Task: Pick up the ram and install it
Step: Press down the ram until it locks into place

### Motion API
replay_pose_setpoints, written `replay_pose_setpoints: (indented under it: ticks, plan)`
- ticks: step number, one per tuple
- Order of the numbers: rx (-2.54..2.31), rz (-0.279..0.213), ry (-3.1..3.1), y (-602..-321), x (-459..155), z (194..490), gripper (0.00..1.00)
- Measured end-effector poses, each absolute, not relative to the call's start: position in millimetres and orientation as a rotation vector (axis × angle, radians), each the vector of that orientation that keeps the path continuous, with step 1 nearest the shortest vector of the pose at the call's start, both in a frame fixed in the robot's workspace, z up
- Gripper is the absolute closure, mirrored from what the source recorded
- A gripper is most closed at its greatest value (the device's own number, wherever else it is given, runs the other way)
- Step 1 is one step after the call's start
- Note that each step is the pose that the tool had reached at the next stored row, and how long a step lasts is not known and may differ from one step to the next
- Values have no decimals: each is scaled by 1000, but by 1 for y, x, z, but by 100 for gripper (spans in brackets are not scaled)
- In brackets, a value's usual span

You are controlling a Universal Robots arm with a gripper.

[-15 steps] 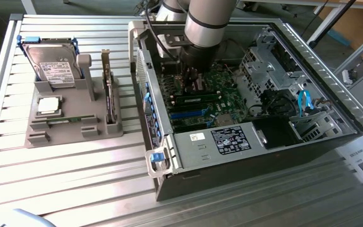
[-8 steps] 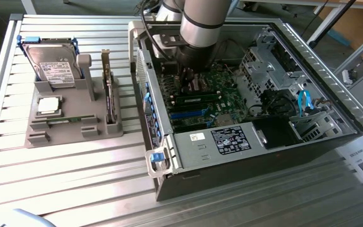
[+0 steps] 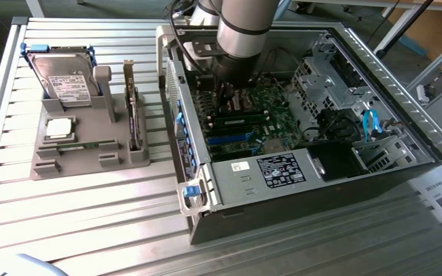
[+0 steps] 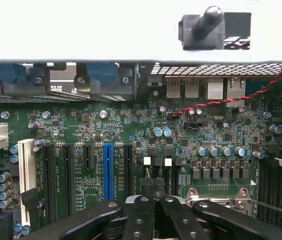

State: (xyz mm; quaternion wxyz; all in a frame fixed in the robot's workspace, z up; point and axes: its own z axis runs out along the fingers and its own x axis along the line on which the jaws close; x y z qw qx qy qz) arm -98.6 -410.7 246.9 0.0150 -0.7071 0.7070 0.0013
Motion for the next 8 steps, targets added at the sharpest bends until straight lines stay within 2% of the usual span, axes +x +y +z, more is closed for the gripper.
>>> replay_pose_setpoints:
  ticks: [8]
  plan:
    - [-2203, 9, 2203, -411, -98, 247, 90]
